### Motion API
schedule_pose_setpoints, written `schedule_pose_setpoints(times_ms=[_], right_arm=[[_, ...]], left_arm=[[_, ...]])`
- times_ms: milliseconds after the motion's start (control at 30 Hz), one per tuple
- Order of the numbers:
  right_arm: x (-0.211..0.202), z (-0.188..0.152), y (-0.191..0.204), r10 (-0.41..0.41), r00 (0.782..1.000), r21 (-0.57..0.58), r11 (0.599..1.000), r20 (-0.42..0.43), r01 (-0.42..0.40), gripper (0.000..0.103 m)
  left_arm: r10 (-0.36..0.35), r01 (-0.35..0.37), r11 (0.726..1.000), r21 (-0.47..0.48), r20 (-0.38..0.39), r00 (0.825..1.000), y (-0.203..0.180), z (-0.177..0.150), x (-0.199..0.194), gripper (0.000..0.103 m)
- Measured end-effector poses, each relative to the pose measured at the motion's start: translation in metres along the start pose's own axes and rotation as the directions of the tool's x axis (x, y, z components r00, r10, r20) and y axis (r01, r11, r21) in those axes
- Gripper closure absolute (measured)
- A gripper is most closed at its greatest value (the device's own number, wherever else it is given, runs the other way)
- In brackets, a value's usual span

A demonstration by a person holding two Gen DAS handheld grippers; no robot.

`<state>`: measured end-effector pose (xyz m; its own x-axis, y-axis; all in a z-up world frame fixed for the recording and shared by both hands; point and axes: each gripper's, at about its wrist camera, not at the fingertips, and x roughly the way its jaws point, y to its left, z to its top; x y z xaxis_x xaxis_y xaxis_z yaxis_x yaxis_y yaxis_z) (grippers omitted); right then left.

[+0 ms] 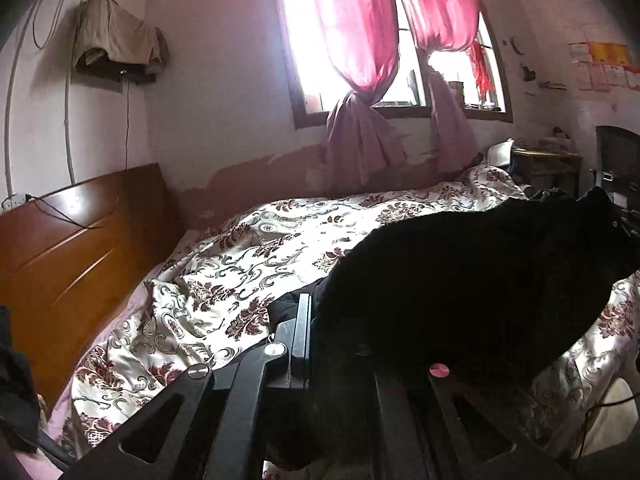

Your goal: Fold large clothes

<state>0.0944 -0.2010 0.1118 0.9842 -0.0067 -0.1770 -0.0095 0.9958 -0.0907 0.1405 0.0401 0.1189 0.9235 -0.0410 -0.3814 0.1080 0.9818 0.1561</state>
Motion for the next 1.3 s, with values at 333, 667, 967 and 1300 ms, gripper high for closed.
schedule_pose_setpoints(times_ms=[333,667,967,1300], right_arm=[[0.052,-0.008,-0.004,-0.006,1.0,0.044,0.999,-0.028,0.007,0.099],[0.12,-0.017,-0.013,-0.019,0.997,0.047,0.999,-0.07,0.023,0.1],[0.203,-0.039,-0.025,-0.02,0.984,0.065,0.997,-0.179,0.032,0.1],[0.28,-0.063,-0.026,-0.015,0.954,0.055,0.998,-0.301,0.033,0.099]], left_arm=[[-0.049,0.042,0.995,-0.094,-0.07,0.996,0.011,0.004,0.05,0.098],[-0.053,0.04,0.994,-0.099,-0.122,0.991,0.01,0.013,0.121,0.098],[-0.049,0.026,0.992,-0.121,-0.19,0.981,0.004,0.009,0.204,0.098],[-0.071,0.027,0.987,-0.155,-0.283,0.957,0.003,-0.009,0.283,0.097]])
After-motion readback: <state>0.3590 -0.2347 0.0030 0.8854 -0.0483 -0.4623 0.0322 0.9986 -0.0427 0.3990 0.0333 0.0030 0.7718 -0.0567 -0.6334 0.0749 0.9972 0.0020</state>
